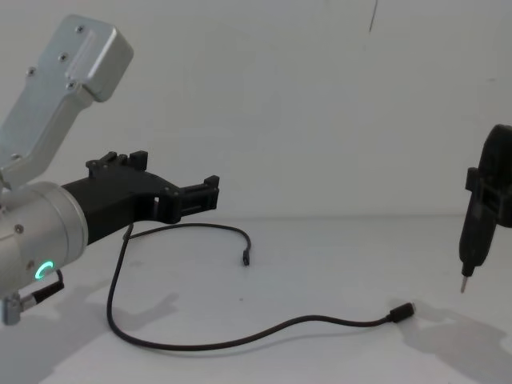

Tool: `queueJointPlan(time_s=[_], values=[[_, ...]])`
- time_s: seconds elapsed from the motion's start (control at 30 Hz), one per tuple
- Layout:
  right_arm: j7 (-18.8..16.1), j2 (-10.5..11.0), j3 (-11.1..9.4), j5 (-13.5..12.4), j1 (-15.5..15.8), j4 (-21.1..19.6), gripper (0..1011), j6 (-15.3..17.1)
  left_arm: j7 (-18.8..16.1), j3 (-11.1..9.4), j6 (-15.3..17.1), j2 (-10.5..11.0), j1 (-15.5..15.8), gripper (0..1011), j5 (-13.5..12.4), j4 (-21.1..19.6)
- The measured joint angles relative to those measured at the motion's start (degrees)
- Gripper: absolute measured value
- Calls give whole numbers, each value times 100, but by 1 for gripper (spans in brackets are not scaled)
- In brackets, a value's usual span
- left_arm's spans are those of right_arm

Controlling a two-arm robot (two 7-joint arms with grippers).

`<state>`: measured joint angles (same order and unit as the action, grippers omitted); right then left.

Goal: Pick up the data cable with the one hand.

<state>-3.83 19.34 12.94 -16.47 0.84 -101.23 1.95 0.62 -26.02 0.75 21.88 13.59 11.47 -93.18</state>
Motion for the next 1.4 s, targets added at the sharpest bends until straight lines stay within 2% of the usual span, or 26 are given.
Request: queueJointPlan(time_s=[1.4], values=[[0,0,0,0,0,0,263,0,8,-2,17,-7,11,1001,1,9]])
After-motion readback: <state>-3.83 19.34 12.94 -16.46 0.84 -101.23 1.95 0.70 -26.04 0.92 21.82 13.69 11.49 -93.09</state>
